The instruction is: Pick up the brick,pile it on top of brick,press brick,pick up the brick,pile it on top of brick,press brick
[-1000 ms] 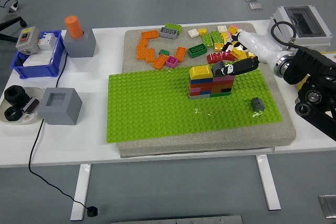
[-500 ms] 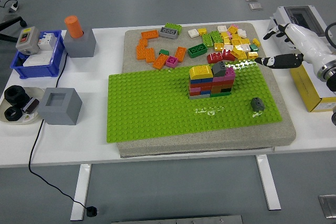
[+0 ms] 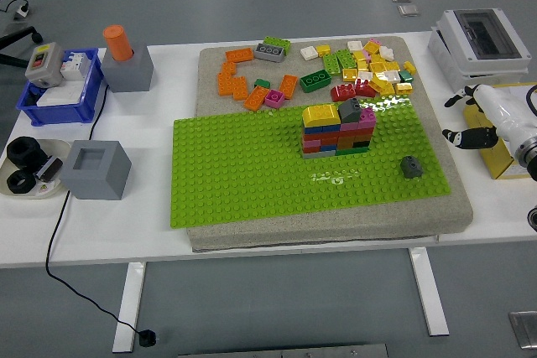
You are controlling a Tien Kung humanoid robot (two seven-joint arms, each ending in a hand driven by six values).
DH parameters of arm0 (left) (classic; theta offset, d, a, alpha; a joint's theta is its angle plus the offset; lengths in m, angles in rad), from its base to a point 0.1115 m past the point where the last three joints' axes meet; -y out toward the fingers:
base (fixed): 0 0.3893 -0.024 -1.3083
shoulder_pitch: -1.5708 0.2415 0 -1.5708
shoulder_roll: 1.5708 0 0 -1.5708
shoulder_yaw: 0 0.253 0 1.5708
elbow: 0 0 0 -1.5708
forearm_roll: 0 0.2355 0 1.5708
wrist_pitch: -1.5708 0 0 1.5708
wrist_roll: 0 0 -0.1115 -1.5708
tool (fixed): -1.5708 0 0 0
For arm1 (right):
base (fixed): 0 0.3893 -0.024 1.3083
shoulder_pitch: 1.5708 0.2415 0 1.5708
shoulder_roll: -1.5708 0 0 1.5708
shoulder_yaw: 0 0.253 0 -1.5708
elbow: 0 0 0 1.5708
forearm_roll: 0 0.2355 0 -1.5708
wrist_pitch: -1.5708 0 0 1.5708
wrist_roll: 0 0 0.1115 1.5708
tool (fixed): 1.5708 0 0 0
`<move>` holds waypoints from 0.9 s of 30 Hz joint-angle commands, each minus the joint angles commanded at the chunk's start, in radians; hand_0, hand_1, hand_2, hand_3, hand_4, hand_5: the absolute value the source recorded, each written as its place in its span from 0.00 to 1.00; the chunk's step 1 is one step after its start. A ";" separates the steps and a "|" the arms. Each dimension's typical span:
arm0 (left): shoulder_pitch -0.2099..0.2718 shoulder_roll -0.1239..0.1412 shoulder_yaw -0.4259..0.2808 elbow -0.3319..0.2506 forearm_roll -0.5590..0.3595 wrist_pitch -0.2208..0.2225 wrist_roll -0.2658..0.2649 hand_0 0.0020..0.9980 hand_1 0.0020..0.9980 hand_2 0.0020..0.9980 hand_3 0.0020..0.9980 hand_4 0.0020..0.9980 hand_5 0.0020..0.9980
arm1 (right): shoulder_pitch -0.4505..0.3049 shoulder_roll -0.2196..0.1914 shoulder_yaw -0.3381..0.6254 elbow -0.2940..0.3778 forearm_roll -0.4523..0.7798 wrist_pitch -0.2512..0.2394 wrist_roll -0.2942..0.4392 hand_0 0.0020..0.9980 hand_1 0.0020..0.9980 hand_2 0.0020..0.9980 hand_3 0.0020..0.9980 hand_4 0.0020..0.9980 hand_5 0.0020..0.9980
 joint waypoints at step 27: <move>-0.074 -0.025 -0.030 0.000 0.121 -0.021 0.027 0.63 0.59 0.55 0.58 0.57 0.29 | -0.174 0.298 0.188 -0.064 0.830 -0.296 0.656 0.39 0.41 0.59 0.57 0.63 0.29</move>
